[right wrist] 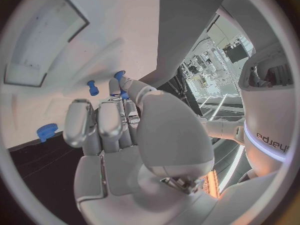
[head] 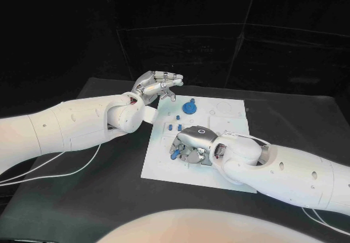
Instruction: Assemble the parts on the task board
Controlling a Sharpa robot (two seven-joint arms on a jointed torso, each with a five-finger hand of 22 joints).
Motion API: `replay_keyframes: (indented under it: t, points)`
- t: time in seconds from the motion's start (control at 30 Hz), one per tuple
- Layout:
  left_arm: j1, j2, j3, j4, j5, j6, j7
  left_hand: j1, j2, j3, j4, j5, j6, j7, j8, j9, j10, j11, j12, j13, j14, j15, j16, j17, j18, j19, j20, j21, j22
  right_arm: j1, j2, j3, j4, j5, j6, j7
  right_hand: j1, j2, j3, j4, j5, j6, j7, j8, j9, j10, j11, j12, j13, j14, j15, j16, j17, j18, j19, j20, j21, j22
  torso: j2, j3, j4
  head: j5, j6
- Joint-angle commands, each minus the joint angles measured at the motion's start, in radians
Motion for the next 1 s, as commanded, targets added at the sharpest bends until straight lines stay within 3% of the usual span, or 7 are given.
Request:
replay_keyframes:
  t: [0.03,0.23,0.67,0.77,0.9,1.0]
  points:
    - [0.002,0.001,0.001,0.001,0.003,0.012,0.003,0.003,0.008,-0.007,0.001,0.003,-0.008,0.001,-0.003,-0.001,-0.006,-0.002,0.005,0.001,-0.007,0.000,-0.002,-0.001,0.020,-0.004,0.004,-0.006,-0.001,0.001,0.007,0.000,-0.001,-0.010,0.011,-0.010,-0.022,-0.005,-0.010,0.008,0.006,-0.029,0.007,-0.015,-0.005,-0.024,0.007,-0.015,-0.006,0.021,0.011,0.007,-0.001,-0.006,-0.005,0.007,-0.002,-0.004,0.000,-0.0007,0.0002,-0.001,0.001]
    - [0.002,0.000,0.001,0.002,0.003,0.012,0.002,0.003,0.008,-0.007,0.001,0.003,-0.008,0.001,-0.003,-0.001,-0.006,-0.002,0.005,0.001,-0.007,0.000,-0.002,-0.001,0.020,-0.004,0.004,-0.006,-0.001,0.001,0.015,0.000,-0.001,-0.005,0.016,-0.004,-0.043,-0.019,-0.026,0.015,0.003,-0.078,0.004,-0.016,-0.005,-0.037,0.010,-0.031,-0.012,0.020,0.015,0.010,-0.003,-0.004,-0.009,0.015,-0.005,-0.007,0.000,-0.0005,0.0006,-0.001,0.000]
    - [0.002,-0.001,0.001,0.003,0.003,0.015,0.000,0.004,0.009,-0.009,0.000,0.003,-0.009,0.001,-0.003,-0.001,-0.008,-0.001,0.007,0.002,-0.008,0.000,-0.002,-0.002,0.021,-0.004,0.004,-0.007,-0.002,0.001,0.017,0.000,0.002,-0.002,0.012,-0.001,-0.046,-0.022,-0.030,0.015,0.002,-0.090,0.002,-0.015,-0.004,-0.040,0.009,-0.036,-0.013,0.019,0.014,0.012,-0.002,-0.004,-0.010,0.015,-0.007,-0.009,0.000,0.0002,0.0001,0.001,-0.001]
    - [0.002,-0.001,0.001,0.003,0.003,0.015,-0.001,0.004,0.009,-0.009,0.000,0.003,-0.009,0.001,-0.003,-0.001,-0.008,-0.001,0.007,0.002,-0.008,0.000,-0.002,-0.002,0.021,-0.004,0.004,-0.007,-0.002,0.001,0.014,-0.001,0.003,-0.002,-0.003,-0.003,-0.056,-0.029,-0.036,0.020,0.003,-0.100,0.005,-0.015,-0.003,-0.066,0.016,-0.054,-0.020,0.016,0.019,0.008,-0.010,-0.001,-0.020,0.017,-0.016,-0.021,0.000,0.0004,-0.0004,0.001,0.000]
    - [0.002,-0.002,0.001,0.003,0.003,0.015,-0.001,0.004,0.009,-0.009,0.000,0.003,-0.009,0.001,-0.003,-0.001,-0.008,-0.001,0.007,0.002,-0.008,0.000,-0.002,-0.002,0.021,-0.004,0.004,-0.007,-0.002,0.001,0.004,-0.001,0.009,-0.002,-0.048,-0.010,-0.078,-0.056,-0.077,0.027,0.001,-0.155,0.018,-0.015,-0.004,-0.176,0.039,-0.099,-0.027,-0.013,0.038,-0.044,-0.090,0.022,-0.098,0.033,-0.090,-0.119,0.000,0.0005,-0.0008,0.000,0.001]
    - [0.002,-0.003,0.001,0.003,0.003,0.015,-0.001,0.004,0.009,-0.009,0.000,0.003,-0.009,0.001,-0.003,-0.001,-0.008,-0.001,0.007,0.002,-0.008,0.000,-0.002,-0.002,0.021,-0.004,0.004,-0.007,-0.002,0.001,-0.015,-0.001,0.022,-0.002,-0.091,-0.020,-0.084,-0.059,-0.152,0.032,0.009,-0.221,0.027,-0.014,-0.002,-0.262,0.049,-0.103,-0.021,-0.057,0.049,-0.122,-0.199,0.046,-0.177,0.045,-0.180,-0.226,0.000,0.0006,-0.0015,0.001,0.000]
